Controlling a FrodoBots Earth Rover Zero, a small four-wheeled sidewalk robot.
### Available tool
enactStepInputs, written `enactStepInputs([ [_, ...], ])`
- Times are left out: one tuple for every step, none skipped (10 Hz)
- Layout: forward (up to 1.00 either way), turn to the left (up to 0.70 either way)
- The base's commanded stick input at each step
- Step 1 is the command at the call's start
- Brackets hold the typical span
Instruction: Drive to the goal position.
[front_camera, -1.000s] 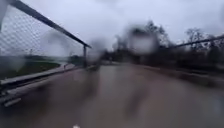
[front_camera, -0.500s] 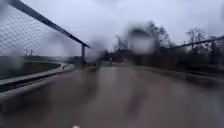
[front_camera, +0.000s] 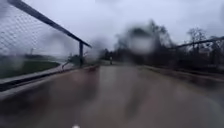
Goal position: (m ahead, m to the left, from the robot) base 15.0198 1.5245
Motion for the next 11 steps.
enactStepInputs([
  [0.7, 0.0],
  [0.7, 0.0],
  [0.7, 0.0],
  [0.7, 0.0],
  [0.7, 0.0],
  [0.7, 0.0],
  [0.7, 0.0],
  [0.7, 0.0],
  [0.7, 0.0],
  [0.7, 0.0],
  [0.7, 0.0],
])
